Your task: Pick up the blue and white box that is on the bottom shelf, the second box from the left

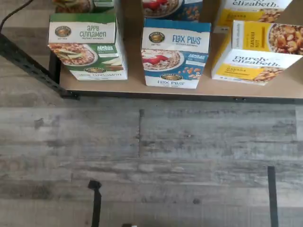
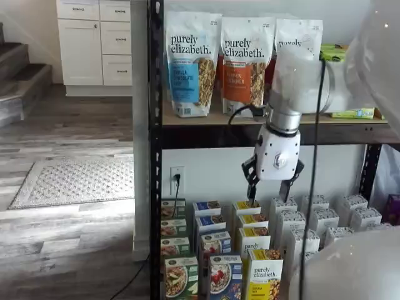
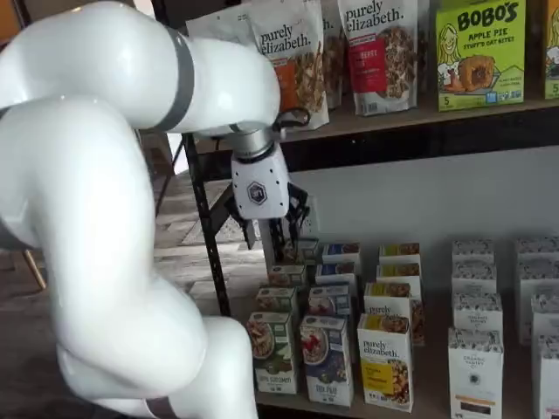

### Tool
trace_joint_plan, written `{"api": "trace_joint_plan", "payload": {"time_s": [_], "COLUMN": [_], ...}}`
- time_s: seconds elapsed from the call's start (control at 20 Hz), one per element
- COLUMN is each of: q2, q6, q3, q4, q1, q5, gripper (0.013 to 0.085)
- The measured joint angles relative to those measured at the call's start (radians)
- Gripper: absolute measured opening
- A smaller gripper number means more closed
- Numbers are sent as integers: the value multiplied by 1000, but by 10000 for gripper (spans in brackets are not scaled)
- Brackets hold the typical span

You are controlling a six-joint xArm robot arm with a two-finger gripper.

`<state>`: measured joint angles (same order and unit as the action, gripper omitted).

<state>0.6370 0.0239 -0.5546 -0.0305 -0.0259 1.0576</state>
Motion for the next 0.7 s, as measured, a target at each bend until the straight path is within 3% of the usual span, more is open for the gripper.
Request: {"api": "trace_joint_plan", "payload": {"time_s": [0.7], "q2": [-180], "q6": [41], "q3": [70], "q4": [16], "q1": [-37], "q5": [-282], "gripper": [850]}}
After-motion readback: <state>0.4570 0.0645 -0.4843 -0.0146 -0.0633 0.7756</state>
